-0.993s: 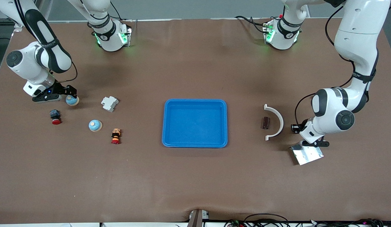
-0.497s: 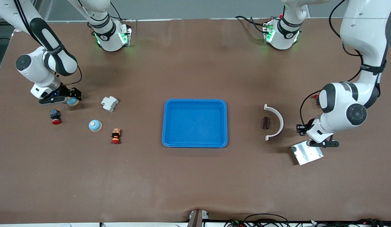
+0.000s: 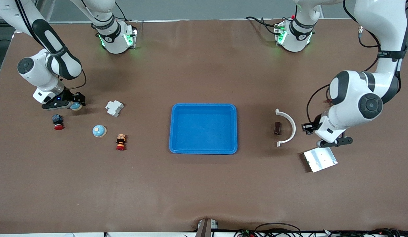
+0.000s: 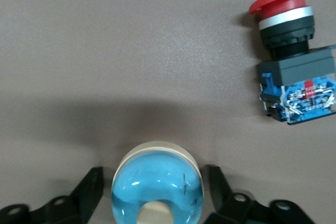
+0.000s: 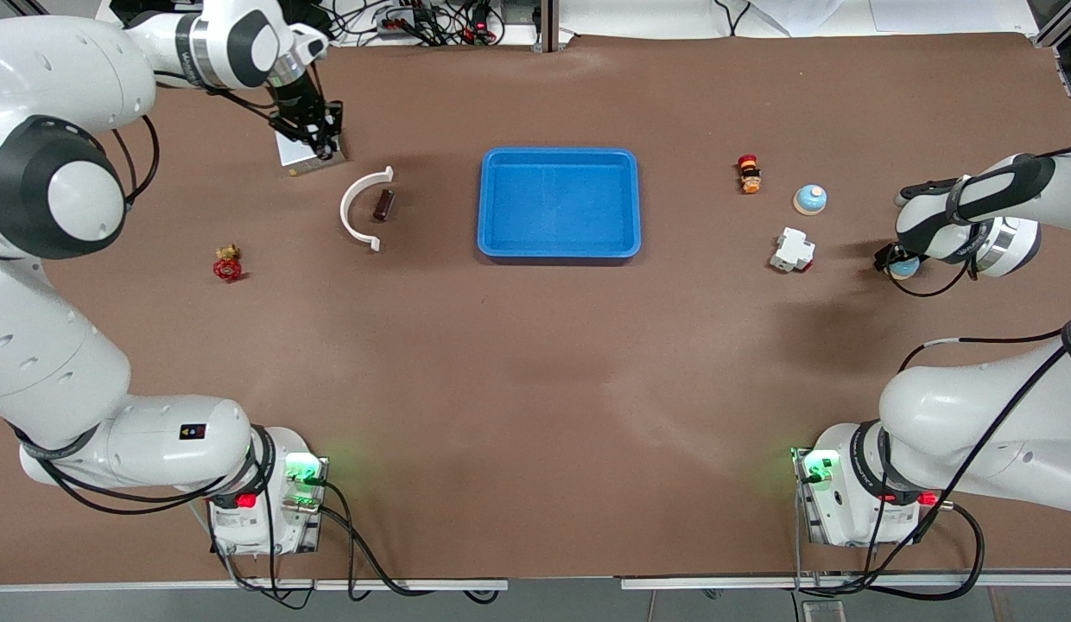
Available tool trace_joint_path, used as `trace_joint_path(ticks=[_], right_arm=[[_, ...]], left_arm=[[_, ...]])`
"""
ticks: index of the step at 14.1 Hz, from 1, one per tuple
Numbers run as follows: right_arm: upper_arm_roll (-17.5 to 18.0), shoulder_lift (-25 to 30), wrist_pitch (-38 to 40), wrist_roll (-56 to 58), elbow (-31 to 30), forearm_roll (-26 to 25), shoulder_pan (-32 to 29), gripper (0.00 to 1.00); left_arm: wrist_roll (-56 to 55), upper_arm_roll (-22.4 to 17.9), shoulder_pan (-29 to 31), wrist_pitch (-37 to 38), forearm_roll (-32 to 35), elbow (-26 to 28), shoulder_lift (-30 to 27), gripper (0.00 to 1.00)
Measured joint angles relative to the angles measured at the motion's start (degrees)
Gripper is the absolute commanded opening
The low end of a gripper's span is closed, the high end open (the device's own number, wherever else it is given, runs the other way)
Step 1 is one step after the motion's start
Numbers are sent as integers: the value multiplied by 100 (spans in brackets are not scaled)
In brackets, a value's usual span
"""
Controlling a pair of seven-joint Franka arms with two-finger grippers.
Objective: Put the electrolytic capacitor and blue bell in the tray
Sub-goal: 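Carry the capacitor and the bell toward the blue tray with both grippers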
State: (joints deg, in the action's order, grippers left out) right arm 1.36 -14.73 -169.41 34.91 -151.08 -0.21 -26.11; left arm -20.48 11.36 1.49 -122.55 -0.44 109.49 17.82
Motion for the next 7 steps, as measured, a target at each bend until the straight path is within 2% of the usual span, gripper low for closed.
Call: trace_joint_path(ticks=[5, 7], right_arm=[[45, 44, 131, -71, 39, 2, -1, 0], [254, 207, 807, -380, 230, 2, 3, 0]], left_arm=[[-1789, 821, -116, 2, 0, -6, -81, 0], [-2256, 870, -342, -1, 0, -7, -80, 0]])
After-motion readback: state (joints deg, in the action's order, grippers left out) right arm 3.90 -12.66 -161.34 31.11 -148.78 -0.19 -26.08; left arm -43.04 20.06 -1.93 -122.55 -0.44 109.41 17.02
